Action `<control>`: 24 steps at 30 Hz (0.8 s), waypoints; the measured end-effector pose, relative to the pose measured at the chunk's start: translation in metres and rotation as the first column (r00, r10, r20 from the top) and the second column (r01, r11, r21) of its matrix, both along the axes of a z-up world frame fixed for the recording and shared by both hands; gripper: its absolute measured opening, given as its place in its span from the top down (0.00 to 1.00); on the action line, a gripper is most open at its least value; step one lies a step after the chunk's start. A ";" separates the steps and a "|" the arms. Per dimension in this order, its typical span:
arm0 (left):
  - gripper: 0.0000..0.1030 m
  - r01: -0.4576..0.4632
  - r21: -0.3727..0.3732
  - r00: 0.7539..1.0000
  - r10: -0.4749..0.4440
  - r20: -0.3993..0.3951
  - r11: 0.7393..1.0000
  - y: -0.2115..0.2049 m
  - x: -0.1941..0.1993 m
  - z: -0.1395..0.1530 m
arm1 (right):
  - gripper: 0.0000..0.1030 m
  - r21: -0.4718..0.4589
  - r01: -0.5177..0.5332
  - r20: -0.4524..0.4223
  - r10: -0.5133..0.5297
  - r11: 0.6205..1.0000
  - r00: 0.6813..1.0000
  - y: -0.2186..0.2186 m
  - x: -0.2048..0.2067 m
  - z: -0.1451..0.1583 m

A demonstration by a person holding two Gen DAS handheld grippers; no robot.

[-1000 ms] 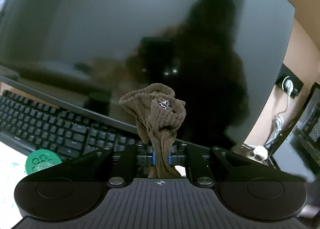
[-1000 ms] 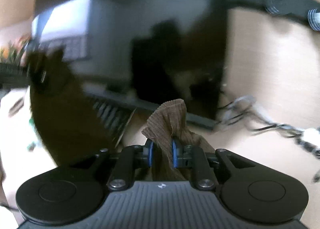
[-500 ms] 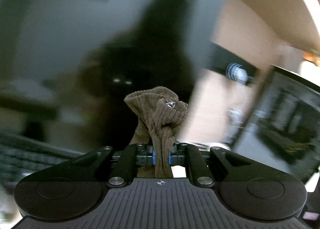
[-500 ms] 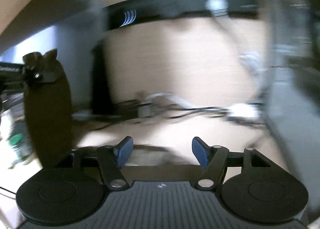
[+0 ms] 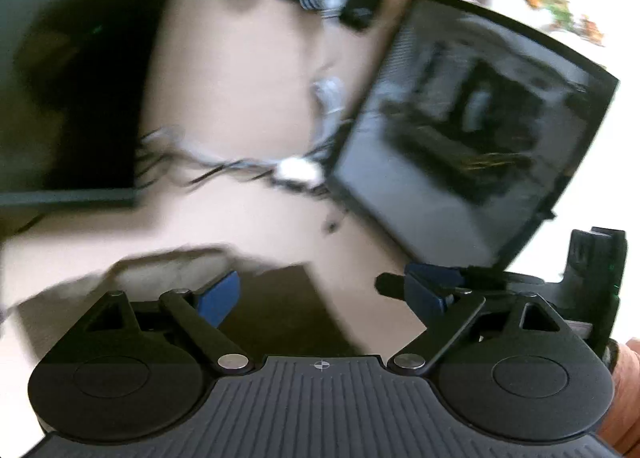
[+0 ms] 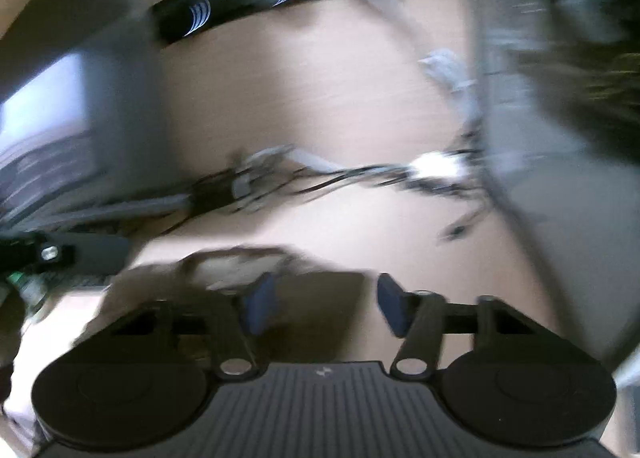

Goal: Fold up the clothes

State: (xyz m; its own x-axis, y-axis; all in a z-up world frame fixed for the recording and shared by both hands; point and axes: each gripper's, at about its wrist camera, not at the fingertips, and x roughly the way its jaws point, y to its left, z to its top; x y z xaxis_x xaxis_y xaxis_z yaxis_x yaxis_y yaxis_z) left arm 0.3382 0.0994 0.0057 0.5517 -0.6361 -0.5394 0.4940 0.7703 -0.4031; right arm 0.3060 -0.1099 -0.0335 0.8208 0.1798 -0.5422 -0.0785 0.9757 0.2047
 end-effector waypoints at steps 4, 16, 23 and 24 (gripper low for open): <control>0.09 -0.143 0.004 0.979 0.142 -0.149 0.990 0.045 0.012 -0.028 | 0.57 -0.006 -0.161 -0.068 0.161 0.987 0.985 0.053 0.032 -0.028; 0.08 -0.204 -0.013 0.945 0.193 -0.265 0.979 0.038 0.049 -0.083 | 0.61 -0.431 -0.224 -0.123 0.189 0.874 0.974 0.064 0.081 -0.073; 0.07 -0.278 0.081 0.932 0.289 -0.219 0.957 0.066 0.029 -0.062 | 0.60 -0.214 -0.215 -0.135 0.189 0.953 0.973 0.022 0.107 -0.028; 0.07 -0.300 0.100 0.926 0.315 -0.209 0.949 0.073 0.025 -0.058 | 0.60 -0.187 -0.202 -0.126 0.180 0.961 0.976 0.017 0.112 -0.020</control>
